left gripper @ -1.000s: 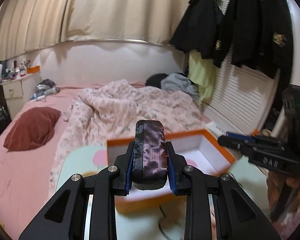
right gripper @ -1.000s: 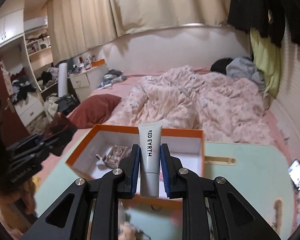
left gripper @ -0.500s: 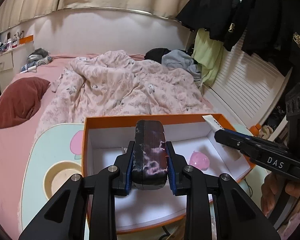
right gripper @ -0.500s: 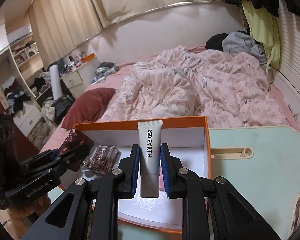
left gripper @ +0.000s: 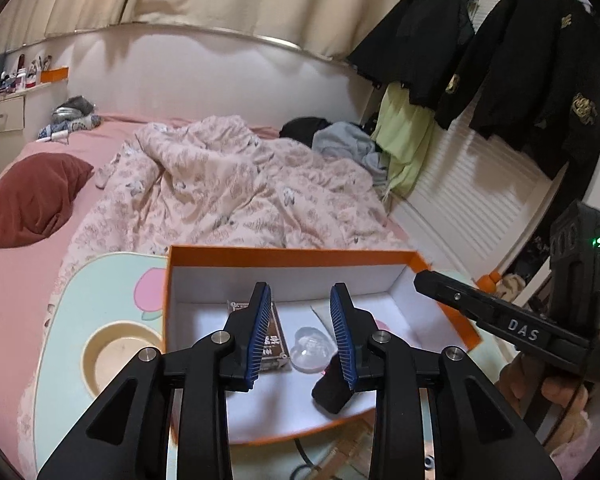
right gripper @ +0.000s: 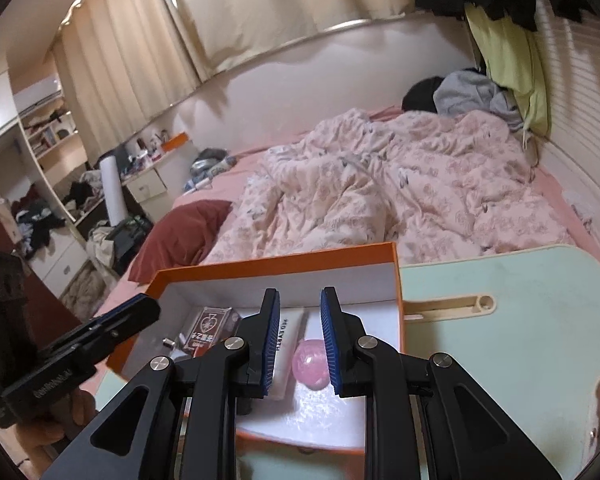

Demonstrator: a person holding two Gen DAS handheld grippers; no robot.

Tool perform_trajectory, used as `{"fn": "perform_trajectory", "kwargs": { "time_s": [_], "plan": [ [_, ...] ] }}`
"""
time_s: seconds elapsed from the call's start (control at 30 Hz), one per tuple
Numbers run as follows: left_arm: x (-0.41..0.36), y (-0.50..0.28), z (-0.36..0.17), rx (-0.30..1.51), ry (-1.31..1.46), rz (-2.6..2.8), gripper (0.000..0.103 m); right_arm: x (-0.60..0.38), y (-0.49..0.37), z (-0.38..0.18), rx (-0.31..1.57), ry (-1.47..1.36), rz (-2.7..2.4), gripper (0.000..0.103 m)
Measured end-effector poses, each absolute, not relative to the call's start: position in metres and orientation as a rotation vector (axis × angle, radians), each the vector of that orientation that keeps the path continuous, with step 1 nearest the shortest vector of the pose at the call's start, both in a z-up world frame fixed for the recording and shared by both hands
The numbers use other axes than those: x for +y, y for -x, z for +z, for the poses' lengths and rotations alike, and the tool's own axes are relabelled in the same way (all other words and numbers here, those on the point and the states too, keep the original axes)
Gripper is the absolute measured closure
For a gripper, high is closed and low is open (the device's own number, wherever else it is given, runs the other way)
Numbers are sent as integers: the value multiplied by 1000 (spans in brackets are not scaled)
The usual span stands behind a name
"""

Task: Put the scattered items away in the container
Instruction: 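Lower the pouch into the orange box with the left tool while the right tool drops the white tube in, then grasp the cartoon figure keychain with the right tool while the left tool grasps the brown plush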

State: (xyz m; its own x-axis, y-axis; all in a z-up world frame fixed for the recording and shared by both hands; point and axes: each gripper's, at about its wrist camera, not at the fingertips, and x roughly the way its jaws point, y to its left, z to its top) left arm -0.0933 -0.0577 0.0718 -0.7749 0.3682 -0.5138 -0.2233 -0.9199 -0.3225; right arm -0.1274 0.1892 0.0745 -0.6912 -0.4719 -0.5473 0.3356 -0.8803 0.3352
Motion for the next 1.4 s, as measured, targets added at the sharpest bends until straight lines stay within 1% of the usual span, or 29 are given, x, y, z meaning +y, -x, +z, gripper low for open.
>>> {"fn": "perform_trajectory", "kwargs": {
  "time_s": [0.07, 0.1, 0.13, 0.2, 0.23, 0.27, 0.3, 0.33, 0.37, 0.53, 0.7, 0.77, 0.87, 0.97, 1.0, 1.1, 1.2, 1.3, 1.4],
  "plan": [
    [-58, 80, 77, -325, 830, 2676, 71, 190, 115, 79, -272, -880, -2515, 82],
    [-55, 71, 79, -290, 830, 2677, 71, 190, 106, 81, -264, -874, -2502, 80],
    [-53, 62, 80, -260, 829, 2675, 71, 191, 99, 82, -260, -878, -2487, 75],
    [-49, 46, 80, -235, 840, 2632, 64, 192, 81, 82, -242, -903, -2451, 71],
    [-48, 36, 78, -239, 858, 2586, 56, 192, 71, 81, -222, -907, -2432, 71],
    [-47, 27, 76, -246, 866, 2550, 43, 192, 62, 80, -197, -907, -2422, 71],
    [-47, 17, 74, -256, 866, 2526, 37, 191, 53, 78, -166, -914, -2416, 71],
    [-47, 4, 69, -271, 856, 2515, 26, 190, 45, 74, -138, -930, -2411, 71],
    [-48, -7, 64, -290, 846, 2517, 22, 190, 38, 68, -117, -949, -2399, 71],
    [-52, -32, 37, -336, 921, 2569, 22, 184, 28, 36, -105, -1056, -2320, 71],
    [-67, -37, 26, -390, 972, 2612, 22, 170, 24, 28, -45, -1054, -2311, 71],
    [-72, -40, 25, -431, 970, 2629, 22, 162, 21, 25, 6, -1055, -2321, 71],
    [-67, -40, 27, -417, 950, 2632, 22, 151, 23, 13, 108, -1088, -2356, 71],
    [-56, -40, 27, -374, 950, 2630, 22, 150, 25, 8, 132, -1112, -2378, 71],
    [-53, -40, 28, -359, 952, 2621, 22, 152, 25, 8, 120, -1112, -2374, 72],
    [-37, -42, 27, -280, 955, 2610, 22, 170, 26, 11, -10, -1073, -2364, 72],
    [-22, -41, 27, -197, 972, 2611, 22, 187, 25, 19, -79, -1001, -2396, 72],
    [-7, -40, 27, -152, 976, 2606, 22, 206, 28, 25, -175, -945, -2408, 72],
    [9, -35, 26, -68, 995, 2603, 22, 220, 34, 27, -266, -930, -2407, 71]
  ]
}}
